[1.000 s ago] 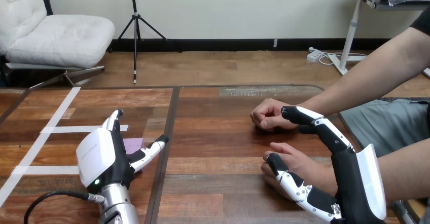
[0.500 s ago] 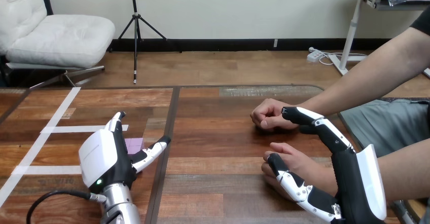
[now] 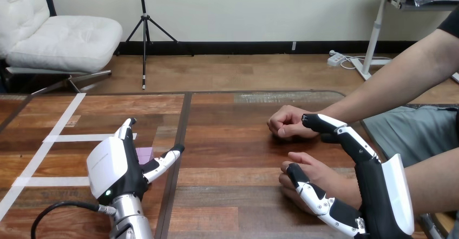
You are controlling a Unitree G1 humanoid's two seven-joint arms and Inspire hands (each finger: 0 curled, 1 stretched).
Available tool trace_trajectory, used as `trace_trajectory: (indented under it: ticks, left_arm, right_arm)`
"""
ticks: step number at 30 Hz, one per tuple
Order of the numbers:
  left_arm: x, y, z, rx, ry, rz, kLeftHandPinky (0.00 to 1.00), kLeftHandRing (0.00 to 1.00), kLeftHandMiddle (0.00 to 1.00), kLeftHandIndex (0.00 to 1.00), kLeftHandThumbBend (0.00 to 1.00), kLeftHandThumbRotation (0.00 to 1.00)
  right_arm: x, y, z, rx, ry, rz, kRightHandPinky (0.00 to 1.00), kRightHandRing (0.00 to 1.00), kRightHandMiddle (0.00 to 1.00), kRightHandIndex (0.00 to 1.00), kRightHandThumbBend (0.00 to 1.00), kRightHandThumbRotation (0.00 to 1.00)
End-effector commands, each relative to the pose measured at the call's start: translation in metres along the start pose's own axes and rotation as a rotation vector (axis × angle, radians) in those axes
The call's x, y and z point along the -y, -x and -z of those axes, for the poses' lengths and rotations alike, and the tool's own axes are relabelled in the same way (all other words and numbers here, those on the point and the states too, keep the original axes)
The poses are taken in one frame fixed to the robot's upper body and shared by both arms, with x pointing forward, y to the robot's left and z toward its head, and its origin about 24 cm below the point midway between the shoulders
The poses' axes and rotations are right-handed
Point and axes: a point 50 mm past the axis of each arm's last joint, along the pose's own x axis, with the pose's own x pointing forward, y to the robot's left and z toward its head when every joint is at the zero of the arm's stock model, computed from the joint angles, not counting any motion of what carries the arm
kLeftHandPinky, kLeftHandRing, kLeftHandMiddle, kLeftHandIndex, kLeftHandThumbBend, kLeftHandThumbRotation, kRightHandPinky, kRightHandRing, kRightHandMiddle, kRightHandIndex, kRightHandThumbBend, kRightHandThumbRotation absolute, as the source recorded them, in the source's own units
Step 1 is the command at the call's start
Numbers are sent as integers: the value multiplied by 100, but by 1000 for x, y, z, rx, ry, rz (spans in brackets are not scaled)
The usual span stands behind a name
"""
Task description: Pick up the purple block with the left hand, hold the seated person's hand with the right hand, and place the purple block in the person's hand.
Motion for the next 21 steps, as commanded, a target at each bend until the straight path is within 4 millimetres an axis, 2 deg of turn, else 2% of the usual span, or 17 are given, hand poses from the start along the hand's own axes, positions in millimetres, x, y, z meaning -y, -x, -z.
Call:
trace_trajectory:
  ticks: [1, 21]
  left_arm:
    - [-11, -20, -22, 59, 18, -50, 77, 83, 87, 87, 90, 60]
    - [-10, -21, -22, 62, 13, -39, 78, 84, 87, 88, 89, 60]
  right_arm:
    - [6, -12, -9, 64, -2, 29, 71, 77, 76, 75, 49, 28]
    - [7, -12, -10, 62, 3, 19, 71, 77, 76, 75, 49, 27]
